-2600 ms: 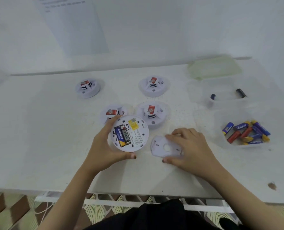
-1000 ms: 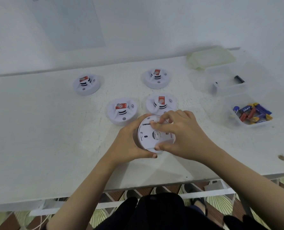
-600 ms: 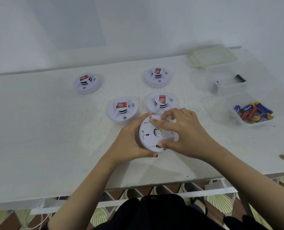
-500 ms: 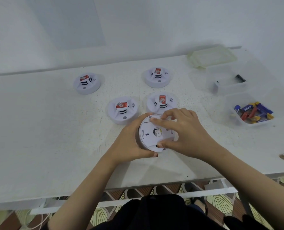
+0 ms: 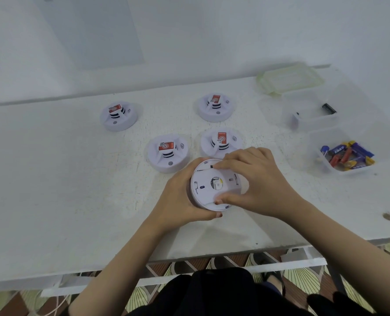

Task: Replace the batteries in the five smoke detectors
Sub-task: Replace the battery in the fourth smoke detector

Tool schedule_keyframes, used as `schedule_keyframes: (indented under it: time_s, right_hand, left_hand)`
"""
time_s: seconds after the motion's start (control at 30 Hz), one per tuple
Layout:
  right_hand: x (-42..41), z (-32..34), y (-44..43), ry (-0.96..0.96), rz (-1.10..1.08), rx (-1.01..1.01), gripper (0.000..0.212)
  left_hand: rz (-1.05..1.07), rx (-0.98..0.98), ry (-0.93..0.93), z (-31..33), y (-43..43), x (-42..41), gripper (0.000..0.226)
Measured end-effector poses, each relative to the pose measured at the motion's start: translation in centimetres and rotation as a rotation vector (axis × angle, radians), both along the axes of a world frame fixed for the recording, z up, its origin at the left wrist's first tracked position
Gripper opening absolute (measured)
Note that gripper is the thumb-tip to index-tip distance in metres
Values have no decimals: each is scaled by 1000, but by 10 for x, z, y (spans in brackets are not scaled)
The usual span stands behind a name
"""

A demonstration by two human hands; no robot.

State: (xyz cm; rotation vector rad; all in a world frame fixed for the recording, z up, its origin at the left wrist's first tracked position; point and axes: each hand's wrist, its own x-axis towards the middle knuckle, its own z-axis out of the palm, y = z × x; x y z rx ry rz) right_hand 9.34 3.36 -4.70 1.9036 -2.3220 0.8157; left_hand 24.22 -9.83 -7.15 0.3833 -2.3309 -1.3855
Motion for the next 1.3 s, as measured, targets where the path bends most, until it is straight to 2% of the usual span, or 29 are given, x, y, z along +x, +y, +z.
schedule_keyframes:
  time_s: [0.27,0.63,0.83,1.3]
  right_hand:
    - [-5,9,-3,79,65,-37,64]
    - [3,7,-6,75,-38,-105,61]
    - [6,5,-6,88,-40,-117,63]
    - [-15,11,-4,-16,131,92,60]
  left_hand:
    - [23,45,28,2,1,-1,89]
    - [68,-47,65,7,-3,0,92]
    - [85,-26,85,4,0,0,92]
    - [23,54,-4,6,-7,2,93]
